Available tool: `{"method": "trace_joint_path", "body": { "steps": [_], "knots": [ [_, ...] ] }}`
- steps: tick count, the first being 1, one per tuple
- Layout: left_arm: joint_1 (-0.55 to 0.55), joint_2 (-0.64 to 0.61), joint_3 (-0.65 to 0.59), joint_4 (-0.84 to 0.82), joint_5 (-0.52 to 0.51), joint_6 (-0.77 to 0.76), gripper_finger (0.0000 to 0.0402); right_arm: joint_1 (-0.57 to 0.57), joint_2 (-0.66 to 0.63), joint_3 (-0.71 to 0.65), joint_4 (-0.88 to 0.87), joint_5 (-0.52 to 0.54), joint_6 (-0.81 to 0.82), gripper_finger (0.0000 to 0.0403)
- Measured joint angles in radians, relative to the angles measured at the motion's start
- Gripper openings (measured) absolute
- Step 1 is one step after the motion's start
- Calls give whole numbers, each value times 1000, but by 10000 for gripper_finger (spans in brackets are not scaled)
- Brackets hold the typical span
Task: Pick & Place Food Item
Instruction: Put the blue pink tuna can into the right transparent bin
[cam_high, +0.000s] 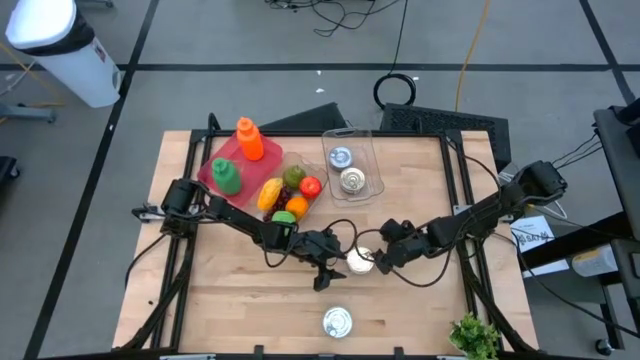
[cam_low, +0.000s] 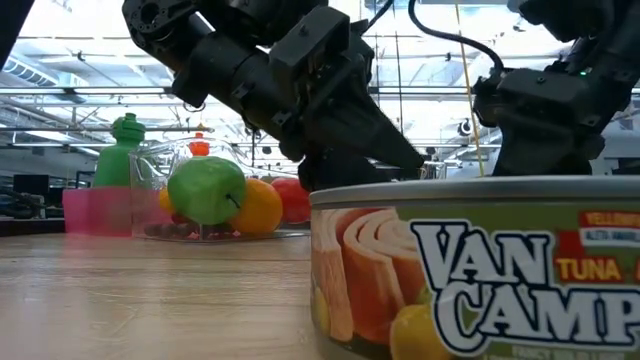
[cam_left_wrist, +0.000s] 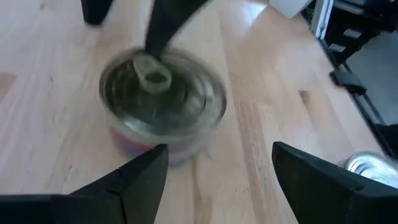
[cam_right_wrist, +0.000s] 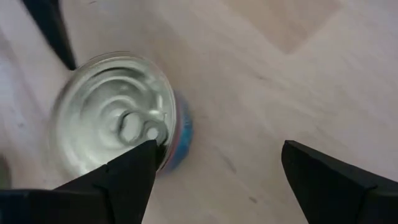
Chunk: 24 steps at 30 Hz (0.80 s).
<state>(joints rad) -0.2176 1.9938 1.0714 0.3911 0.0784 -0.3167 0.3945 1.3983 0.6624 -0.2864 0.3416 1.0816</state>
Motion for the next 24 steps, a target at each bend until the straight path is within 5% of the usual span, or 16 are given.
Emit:
{"method": "trace_joint_path", "body": {
  "steps": [12,24],
  "knots": [
    [-1,0,-1,-14,0,-3,301,-8,5,-4,-194,21,90,325],
    [-1,0,-1,-22,1,-2,301,35,-110,-5,-195,88,-82,325]
  ]
}}
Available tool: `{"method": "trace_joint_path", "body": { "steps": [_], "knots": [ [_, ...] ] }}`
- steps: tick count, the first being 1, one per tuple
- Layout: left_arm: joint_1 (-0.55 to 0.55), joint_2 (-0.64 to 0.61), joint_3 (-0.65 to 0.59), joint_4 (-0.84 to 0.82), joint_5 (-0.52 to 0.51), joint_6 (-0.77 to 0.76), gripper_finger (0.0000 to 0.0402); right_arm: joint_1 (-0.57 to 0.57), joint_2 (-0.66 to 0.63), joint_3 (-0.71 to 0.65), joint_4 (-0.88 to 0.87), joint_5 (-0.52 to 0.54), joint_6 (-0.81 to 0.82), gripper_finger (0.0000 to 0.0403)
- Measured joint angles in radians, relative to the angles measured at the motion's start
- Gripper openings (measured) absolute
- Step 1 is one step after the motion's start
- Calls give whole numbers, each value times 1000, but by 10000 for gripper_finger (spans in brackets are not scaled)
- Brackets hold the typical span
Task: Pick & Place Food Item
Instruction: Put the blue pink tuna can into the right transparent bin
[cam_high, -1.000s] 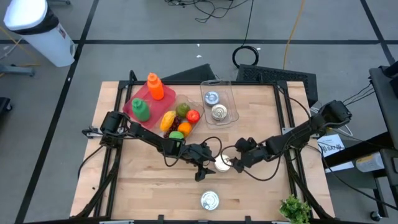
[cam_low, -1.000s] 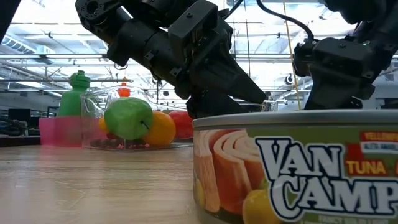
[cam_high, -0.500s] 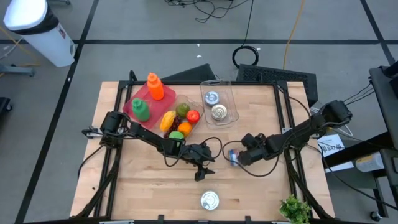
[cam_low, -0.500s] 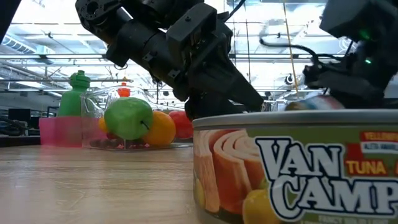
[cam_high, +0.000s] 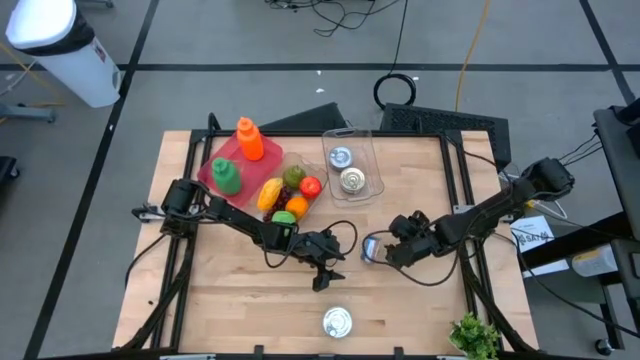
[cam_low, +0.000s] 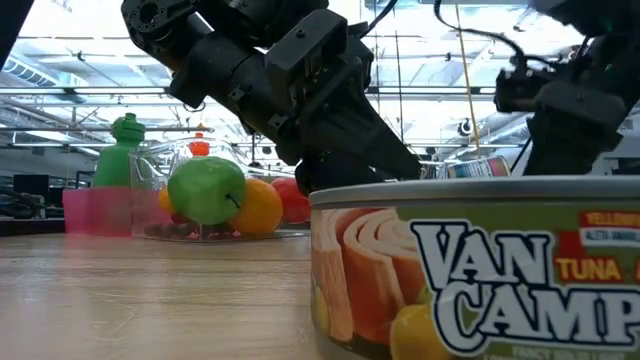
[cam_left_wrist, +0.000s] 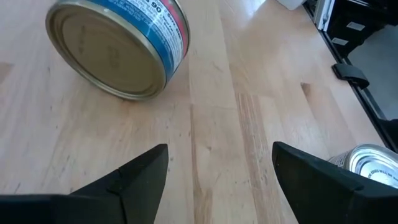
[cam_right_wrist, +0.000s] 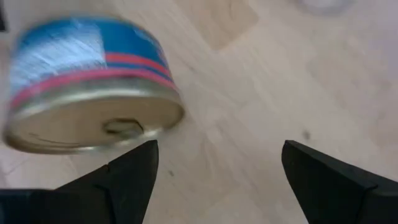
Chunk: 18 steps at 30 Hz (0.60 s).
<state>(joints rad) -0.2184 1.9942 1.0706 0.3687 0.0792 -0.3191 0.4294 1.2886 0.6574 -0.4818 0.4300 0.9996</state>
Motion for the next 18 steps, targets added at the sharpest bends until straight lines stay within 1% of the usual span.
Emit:
{"method": "trace_joint_path", "body": {
  "steps": [3,9,12,15,18],
  "knots": [
    [-1,0,0,0,0,0,301,21,-28,0,22,42,-54,325],
    [-8,0,0,6,-1,-3,301,70,-43,0,168,37,-197,325],
    [-23,0,0,53,-17,7,301,88,-43,0,221,34,-249,325],
    [-42,0,0,94,-88,23,301,96,-43,0,260,-23,-264,325],
    [-54,0,0,119,-103,26,301,96,-43,0,285,-82,-252,325]
  ]
}}
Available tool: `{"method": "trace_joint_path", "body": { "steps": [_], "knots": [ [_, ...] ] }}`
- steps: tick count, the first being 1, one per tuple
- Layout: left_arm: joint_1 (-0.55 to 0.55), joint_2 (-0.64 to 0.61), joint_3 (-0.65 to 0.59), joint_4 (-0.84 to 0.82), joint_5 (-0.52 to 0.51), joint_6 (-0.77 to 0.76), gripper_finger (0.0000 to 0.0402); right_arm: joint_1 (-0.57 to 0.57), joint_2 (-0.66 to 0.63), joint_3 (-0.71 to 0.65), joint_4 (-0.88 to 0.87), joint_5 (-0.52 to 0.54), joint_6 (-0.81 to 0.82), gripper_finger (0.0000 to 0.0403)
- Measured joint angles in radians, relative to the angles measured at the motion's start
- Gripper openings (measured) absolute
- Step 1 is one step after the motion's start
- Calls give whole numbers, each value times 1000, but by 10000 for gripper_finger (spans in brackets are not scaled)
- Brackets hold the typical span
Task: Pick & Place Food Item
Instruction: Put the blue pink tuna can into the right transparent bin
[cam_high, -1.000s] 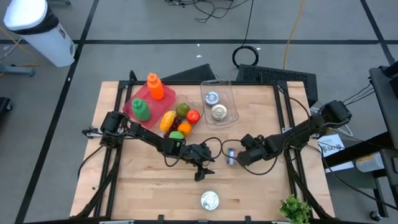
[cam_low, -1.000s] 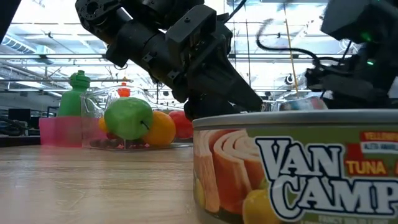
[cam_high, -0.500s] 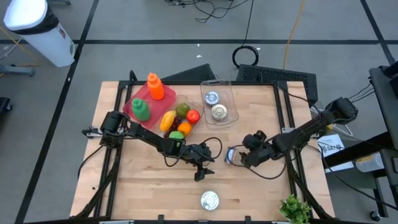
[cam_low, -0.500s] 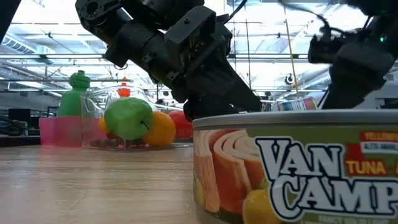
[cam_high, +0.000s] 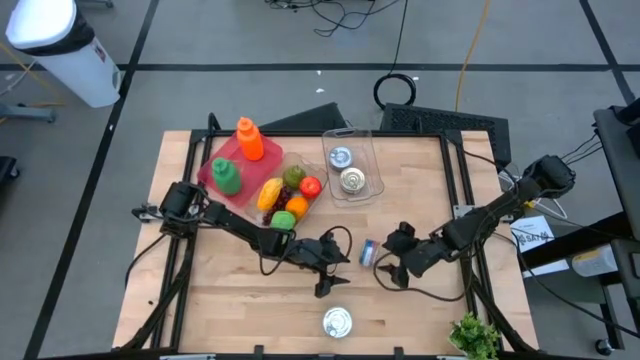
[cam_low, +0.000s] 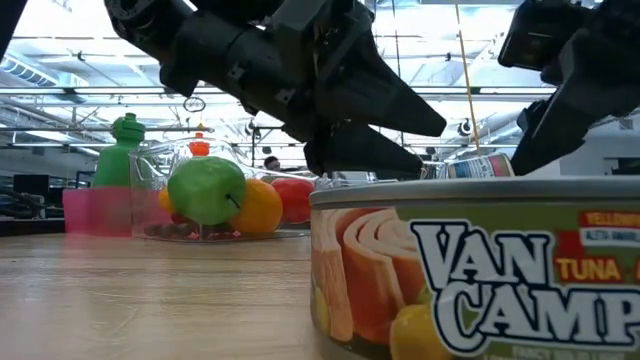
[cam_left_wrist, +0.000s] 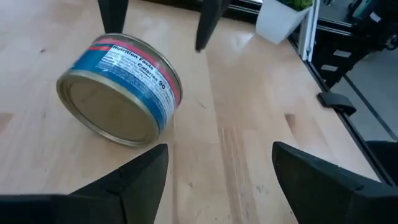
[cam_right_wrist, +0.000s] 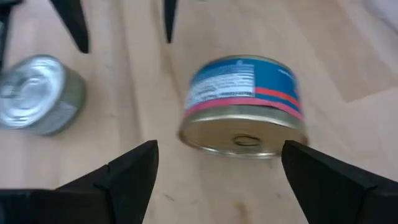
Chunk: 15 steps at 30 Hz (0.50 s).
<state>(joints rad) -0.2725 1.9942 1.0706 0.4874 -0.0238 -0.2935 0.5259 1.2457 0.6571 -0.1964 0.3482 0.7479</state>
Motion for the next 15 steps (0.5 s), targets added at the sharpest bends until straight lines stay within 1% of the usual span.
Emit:
{"method": "trace_joint_path", "body": {
  "steps": [3,6,10,12,15],
  "knots": [
    [-7,0,0,-6,0,2,301,4,0,-15,60,-9,27,325],
    [-9,0,0,-7,-2,3,301,6,9,-70,165,-18,38,325],
    [-9,0,0,-8,-3,3,301,6,14,-151,353,-130,52,325],
    [-6,0,0,-10,-4,3,301,7,25,-184,445,-169,40,325],
    [4,0,0,-14,-4,3,301,10,38,-216,536,-176,-16,325]
  ]
}}
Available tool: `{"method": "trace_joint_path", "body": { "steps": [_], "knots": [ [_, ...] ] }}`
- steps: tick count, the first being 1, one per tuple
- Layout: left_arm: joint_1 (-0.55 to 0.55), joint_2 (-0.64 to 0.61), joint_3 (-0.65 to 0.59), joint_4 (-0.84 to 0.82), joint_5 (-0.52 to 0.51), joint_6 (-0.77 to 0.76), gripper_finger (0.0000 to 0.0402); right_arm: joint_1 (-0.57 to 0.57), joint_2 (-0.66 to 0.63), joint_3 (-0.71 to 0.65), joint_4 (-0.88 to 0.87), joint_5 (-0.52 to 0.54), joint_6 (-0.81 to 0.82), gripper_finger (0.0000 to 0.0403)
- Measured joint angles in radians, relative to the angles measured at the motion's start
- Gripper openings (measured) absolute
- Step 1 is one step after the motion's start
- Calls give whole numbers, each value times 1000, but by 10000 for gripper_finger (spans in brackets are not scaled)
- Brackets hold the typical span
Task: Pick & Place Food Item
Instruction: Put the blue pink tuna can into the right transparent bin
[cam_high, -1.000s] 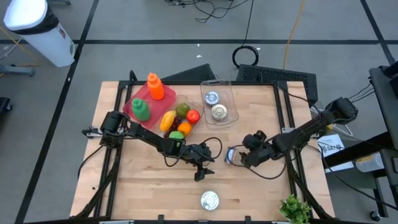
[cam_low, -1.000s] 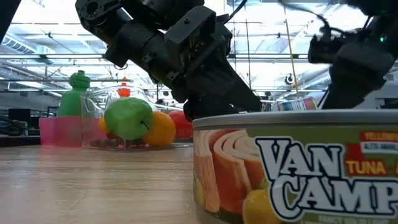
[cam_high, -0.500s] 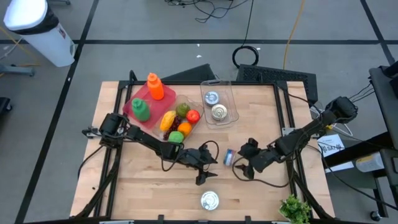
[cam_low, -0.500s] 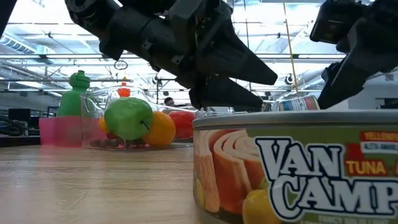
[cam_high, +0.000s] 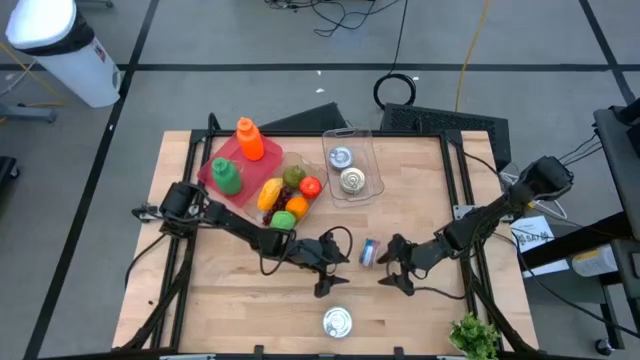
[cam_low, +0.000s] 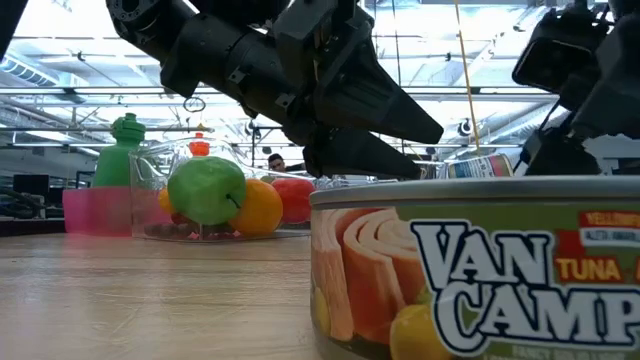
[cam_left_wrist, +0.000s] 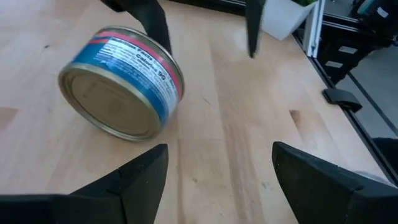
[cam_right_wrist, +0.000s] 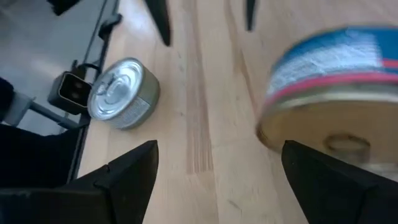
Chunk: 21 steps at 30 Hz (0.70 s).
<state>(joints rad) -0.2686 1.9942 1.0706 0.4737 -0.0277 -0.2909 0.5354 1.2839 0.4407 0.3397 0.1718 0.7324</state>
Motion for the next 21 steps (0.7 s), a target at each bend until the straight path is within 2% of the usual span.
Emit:
{"method": "trace_joint_path", "body": {
  "steps": [4,9,13,21],
  "knots": [
    [11,0,0,-1,0,0,301,1,55,-8,45,5,-77,325],
    [15,0,0,-7,0,-6,301,1,134,-8,158,-71,-122,325],
    [15,0,0,-7,0,-6,301,-2,183,-8,276,-60,-240,325],
    [15,0,0,-7,0,-5,301,-30,226,-7,389,155,-467,325]
  ]
}}
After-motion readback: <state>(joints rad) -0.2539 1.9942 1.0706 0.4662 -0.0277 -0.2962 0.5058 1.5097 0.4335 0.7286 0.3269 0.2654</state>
